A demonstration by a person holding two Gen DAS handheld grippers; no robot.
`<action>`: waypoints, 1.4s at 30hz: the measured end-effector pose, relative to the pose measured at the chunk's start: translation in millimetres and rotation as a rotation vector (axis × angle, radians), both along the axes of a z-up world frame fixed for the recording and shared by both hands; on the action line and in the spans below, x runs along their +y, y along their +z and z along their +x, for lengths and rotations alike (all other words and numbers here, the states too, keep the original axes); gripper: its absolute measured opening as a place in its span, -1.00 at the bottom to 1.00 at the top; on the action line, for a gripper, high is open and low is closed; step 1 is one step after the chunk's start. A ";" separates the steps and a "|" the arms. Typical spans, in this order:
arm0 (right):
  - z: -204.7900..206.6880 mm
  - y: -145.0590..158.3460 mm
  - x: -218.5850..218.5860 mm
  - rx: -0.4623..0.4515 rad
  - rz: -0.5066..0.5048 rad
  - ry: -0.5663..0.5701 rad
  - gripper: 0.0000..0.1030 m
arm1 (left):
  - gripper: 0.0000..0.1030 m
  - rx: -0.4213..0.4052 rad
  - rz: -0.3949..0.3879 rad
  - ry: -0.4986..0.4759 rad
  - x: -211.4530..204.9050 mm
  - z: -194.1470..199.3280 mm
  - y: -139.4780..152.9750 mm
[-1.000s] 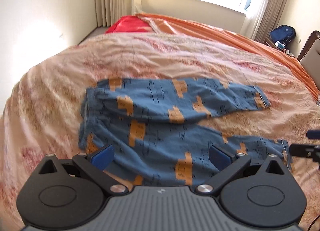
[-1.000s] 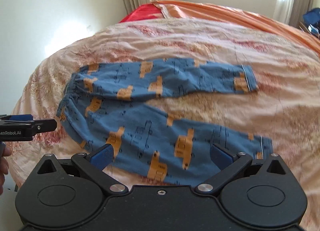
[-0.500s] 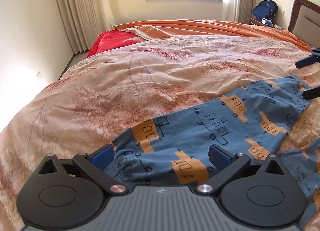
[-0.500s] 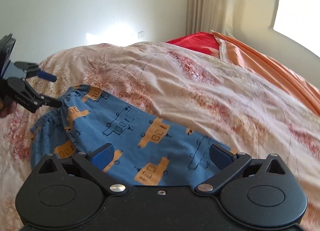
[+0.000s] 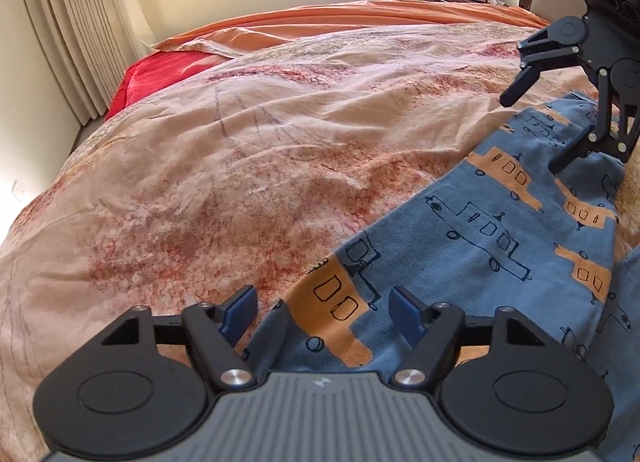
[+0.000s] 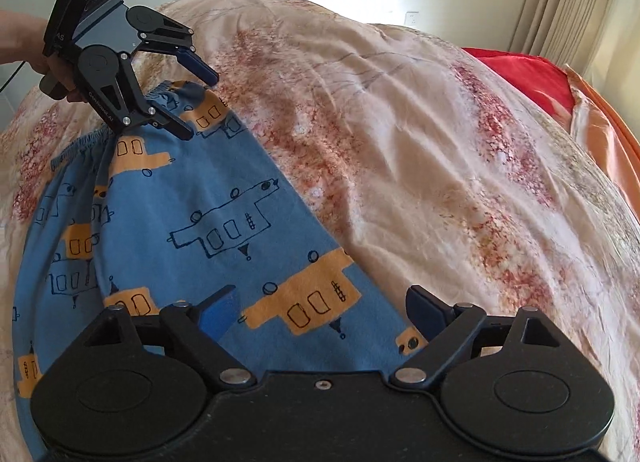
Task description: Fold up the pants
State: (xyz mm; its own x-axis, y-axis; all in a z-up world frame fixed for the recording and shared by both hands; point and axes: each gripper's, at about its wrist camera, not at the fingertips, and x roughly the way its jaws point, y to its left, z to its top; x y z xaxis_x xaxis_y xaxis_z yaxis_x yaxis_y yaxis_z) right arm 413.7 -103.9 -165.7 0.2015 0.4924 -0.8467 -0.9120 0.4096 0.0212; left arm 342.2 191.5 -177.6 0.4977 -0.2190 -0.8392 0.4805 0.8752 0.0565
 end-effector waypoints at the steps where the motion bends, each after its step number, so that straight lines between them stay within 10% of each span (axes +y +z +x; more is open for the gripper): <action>1: 4.1 -0.7 3.7 0.003 -0.006 0.013 0.58 | 0.36 0.005 0.001 -0.011 1.3 2.5 -0.2; 5: 21.1 -5.8 14.1 0.030 -0.037 0.061 0.02 | 0.00 0.032 -0.020 -0.017 10.1 9.3 -0.9; 9: 36.5 -19.9 17.6 0.055 -0.088 0.061 -0.03 | -0.54 0.063 -0.043 -0.043 16.6 10.7 1.5; 15: 51.8 -40.8 18.4 0.107 -0.143 0.071 -0.13 | -0.67 0.085 -0.019 -0.115 17.1 4.6 -2.4; 17: 54.1 -45.5 17.7 0.129 -0.154 0.084 -0.99 | -0.68 0.080 -0.016 -0.116 17.0 4.1 -1.8; 35: 75.9 -17.3 8.1 0.017 -0.054 -0.021 -0.96 | -1.00 -0.050 0.063 0.161 45.7 33.4 9.5; 38: 73.6 -35.3 12.5 -0.016 -0.126 -0.088 -0.32 | -0.72 -0.047 0.043 0.193 42.2 30.4 12.9; 40: 73.5 -21.3 -3.5 0.016 -0.030 -0.126 0.04 | 0.33 -0.045 -0.002 0.154 31.3 21.7 20.7; 42: 69.7 -1.3 -31.3 -0.020 0.033 -0.187 0.56 | 0.70 -0.067 -0.053 0.094 14.8 10.1 29.0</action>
State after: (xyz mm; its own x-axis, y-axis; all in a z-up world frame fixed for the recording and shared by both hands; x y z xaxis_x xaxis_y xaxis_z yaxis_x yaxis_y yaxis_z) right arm 483.4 -135.2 -167.0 0.3091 0.4722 -0.8255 -0.8205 0.5712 0.0196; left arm 352.4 206.4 -148.5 0.5727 -0.2117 -0.7920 0.3929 0.9188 0.0385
